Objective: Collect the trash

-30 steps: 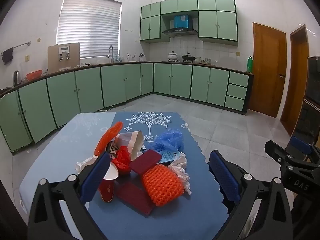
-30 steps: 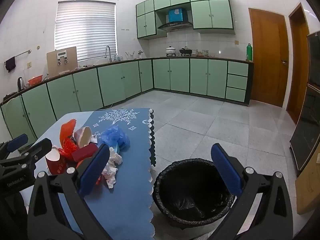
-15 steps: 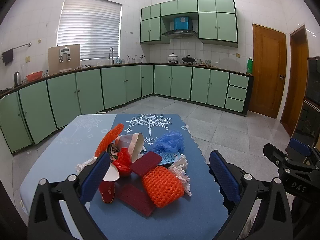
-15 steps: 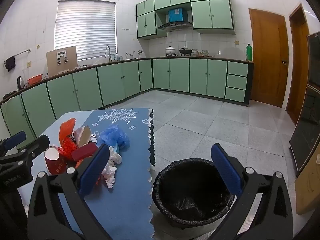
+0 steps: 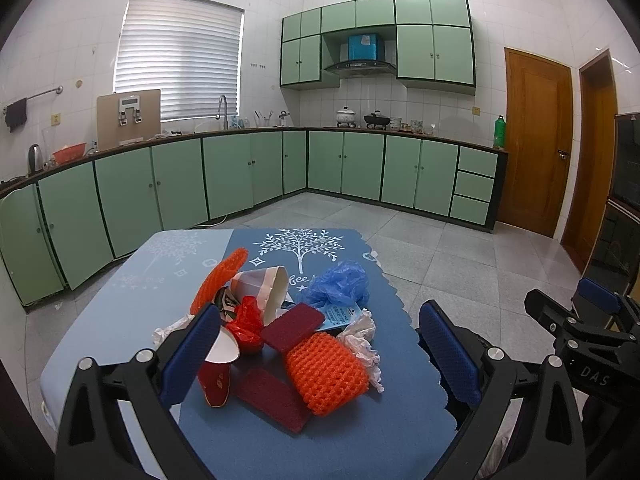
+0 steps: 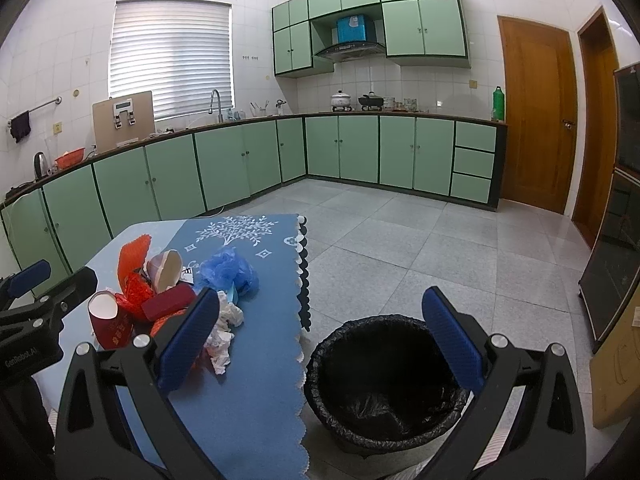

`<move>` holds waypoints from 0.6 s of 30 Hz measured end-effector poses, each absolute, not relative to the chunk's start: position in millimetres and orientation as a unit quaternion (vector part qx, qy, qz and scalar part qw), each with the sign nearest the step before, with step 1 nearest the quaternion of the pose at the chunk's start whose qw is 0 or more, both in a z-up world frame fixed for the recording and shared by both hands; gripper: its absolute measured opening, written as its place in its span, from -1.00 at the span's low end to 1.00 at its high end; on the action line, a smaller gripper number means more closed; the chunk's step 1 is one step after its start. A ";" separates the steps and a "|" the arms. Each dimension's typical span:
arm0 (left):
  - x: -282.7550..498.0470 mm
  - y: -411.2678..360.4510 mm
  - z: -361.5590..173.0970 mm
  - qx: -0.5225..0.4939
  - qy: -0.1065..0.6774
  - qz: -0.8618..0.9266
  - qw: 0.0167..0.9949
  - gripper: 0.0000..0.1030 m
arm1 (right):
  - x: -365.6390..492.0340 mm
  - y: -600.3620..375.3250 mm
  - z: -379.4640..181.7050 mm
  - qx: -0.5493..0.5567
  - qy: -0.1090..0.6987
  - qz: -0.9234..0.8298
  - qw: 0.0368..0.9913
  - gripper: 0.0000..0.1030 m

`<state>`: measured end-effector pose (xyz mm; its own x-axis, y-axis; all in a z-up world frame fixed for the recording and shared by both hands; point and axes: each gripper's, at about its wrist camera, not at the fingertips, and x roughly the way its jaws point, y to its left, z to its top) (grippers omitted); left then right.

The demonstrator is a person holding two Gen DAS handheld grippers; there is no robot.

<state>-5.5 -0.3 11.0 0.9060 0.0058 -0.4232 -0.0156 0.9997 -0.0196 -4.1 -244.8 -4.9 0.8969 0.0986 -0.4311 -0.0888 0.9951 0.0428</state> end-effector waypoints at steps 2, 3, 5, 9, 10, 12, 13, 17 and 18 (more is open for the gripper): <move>-5.7 -0.5 11.6 -0.011 0.217 0.006 0.976 0.88 | -4.0 -244.7 -5.0 0.011 0.222 0.048 0.974 0.91; -5.5 -0.3 12.4 -0.011 0.217 0.006 0.976 0.88 | -4.0 -244.7 -5.0 0.011 0.222 0.048 0.974 0.91; -5.4 -0.2 11.7 -0.011 0.217 0.006 0.976 0.88 | -4.0 -245.2 -4.9 0.011 0.222 0.049 0.974 0.91; -5.5 0.0 12.8 -0.010 0.217 0.006 0.976 0.88 | -4.7 -244.1 -6.6 0.012 0.222 0.048 0.974 0.91; -5.5 0.0 11.9 -0.011 0.217 0.006 0.976 0.88 | -4.8 -243.8 -7.0 0.012 0.222 0.048 0.974 0.91; -5.5 -0.1 12.0 -0.010 0.217 0.006 0.976 0.88 | -4.9 -243.4 -7.1 0.011 0.222 0.047 0.974 0.91; -5.6 0.0 12.5 -0.010 0.217 0.006 0.976 0.88 | -4.9 -243.3 -7.2 0.011 0.223 0.047 0.974 0.91; -5.5 -0.2 11.4 -0.010 0.217 0.006 0.976 0.88 | -4.9 -243.2 -7.3 0.011 0.222 0.048 0.974 0.91; -5.4 -0.1 11.5 -0.010 0.217 0.006 0.976 0.88 | -5.0 -243.2 -7.4 0.011 0.222 0.048 0.974 0.91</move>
<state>-5.5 -0.1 11.5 0.9058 0.0070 -0.4237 -0.0160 0.9997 -0.0177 -5.0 -243.2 -7.3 0.8965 0.0976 -0.4321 -0.0878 0.9952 0.0426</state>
